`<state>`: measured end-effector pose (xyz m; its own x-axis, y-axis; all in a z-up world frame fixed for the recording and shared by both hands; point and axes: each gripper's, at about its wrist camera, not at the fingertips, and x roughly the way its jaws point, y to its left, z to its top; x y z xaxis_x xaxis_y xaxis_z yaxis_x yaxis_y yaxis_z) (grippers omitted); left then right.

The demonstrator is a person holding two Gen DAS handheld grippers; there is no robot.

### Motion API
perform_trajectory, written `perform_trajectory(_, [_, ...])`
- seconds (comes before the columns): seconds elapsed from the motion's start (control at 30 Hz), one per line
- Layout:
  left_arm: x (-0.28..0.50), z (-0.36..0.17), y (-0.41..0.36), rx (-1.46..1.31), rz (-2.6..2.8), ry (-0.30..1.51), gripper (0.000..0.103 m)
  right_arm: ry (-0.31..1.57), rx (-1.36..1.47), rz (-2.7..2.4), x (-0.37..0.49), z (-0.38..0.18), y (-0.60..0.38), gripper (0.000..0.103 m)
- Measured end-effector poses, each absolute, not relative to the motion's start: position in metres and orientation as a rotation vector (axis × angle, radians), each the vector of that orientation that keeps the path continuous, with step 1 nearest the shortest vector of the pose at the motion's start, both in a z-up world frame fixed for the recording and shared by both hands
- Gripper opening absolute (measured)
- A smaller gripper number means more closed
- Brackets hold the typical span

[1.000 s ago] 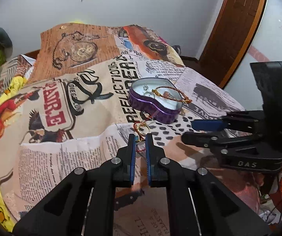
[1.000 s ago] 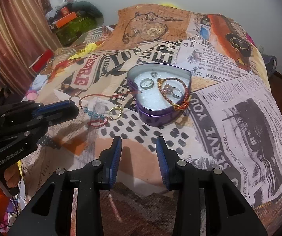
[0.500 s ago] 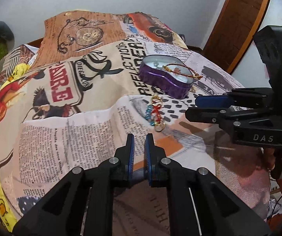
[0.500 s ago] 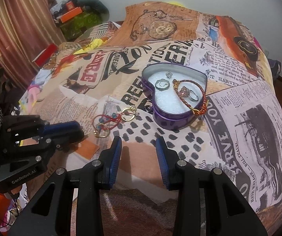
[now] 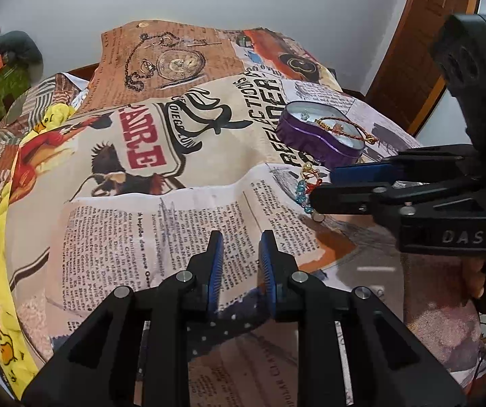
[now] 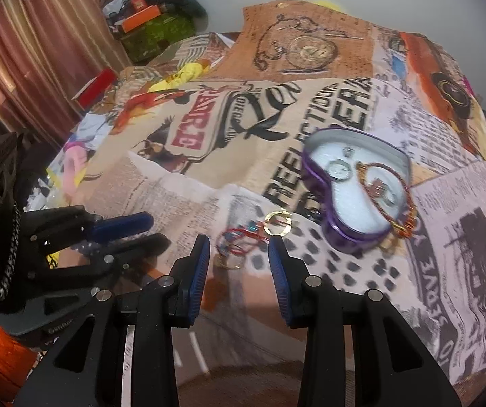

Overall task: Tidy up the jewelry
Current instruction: 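Reach the left tool toward the gold ring while the right approaches the beaded charm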

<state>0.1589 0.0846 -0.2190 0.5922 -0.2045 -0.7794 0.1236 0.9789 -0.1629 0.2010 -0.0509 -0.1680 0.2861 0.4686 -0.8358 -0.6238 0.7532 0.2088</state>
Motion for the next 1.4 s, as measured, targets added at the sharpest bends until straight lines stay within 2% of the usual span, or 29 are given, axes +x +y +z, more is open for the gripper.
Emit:
perform_trajectory(0.23, [0.158,-0.221,0.089,-0.113,-0.206,0.909,0.021,1.135,-0.159,0.72,0.217,-0.184,-0.035,0.032])
perform_trajectory(0.3, [0.158,-0.222,0.089,-0.118,-0.209,0.908,0.021,1.153,-0.137,0.71,0.221,-0.189,-0.038,0.021])
perform_trajectory(0.33, [0.158,-0.222,0.089,-0.12,-0.21,0.907,0.021,1.155,-0.127,0.709,0.222,-0.189,-0.039,0.01])
perform_trajectory(0.43, [0.159,-0.221,0.087,-0.12,-0.22,0.907,0.021,1.137,-0.085,0.714,0.222,-0.185,-0.046,0.006])
perform_trajectory(0.63, [0.161,-0.212,0.077,-0.112,-0.257,0.894,0.021,1.024,-0.071,0.671,0.212,-0.16,-0.062,0.005])
perform_trajectory(0.9, [0.177,-0.209,0.047,-0.099,-0.337,0.916,0.023,0.985,-0.066,0.614,0.198,-0.152,-0.092,0.005])
perform_trajectory(1.4, [0.206,-0.229,0.002,0.013,-0.292,0.976,0.029,1.062,-0.081,0.568,0.189,-0.17,-0.133,0.011])
